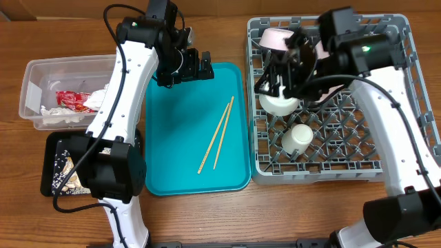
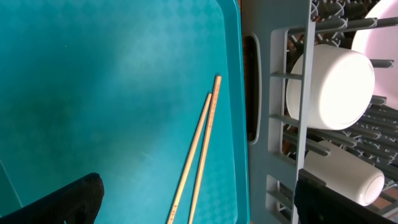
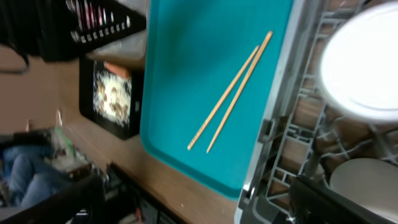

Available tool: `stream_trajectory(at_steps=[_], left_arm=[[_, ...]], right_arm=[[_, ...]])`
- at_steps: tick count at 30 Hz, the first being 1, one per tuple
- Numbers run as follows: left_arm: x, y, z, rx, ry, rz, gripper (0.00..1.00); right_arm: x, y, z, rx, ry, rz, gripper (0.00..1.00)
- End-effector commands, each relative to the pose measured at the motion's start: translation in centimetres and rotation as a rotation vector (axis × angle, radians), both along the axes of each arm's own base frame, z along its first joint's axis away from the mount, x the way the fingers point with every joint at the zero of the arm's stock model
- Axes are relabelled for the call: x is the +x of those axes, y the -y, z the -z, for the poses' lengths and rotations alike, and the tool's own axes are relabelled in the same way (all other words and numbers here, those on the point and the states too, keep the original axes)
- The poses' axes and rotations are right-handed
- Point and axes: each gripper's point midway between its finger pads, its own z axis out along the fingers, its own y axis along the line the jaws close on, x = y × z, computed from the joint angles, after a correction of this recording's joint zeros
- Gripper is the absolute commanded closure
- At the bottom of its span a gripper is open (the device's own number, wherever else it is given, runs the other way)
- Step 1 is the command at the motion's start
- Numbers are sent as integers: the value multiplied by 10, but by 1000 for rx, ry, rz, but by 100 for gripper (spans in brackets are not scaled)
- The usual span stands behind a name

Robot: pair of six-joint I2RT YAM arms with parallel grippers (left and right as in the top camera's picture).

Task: Sort waste into correct bins and load items into the dishwasher
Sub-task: 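Release the plate and move the right gripper over the chopsticks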

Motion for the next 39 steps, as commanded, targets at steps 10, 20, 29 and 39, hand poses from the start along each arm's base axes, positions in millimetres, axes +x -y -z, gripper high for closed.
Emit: stream_trajectory(at_steps=[10, 20, 29, 39], left_arm=[[2, -1, -24, -3, 70, 11, 0], [2, -1, -24, -3, 70, 12, 0], [2, -1, -24, -3, 70, 11, 0], [36, -12, -36, 23, 211, -37, 0]], right_arm=[[-30, -86, 70, -162, -2, -5, 27], [-27, -114, 97, -291, 118, 261, 46], [-36, -116, 124, -287, 67, 392, 56], [-42, -123, 156, -215, 25, 414, 74]])
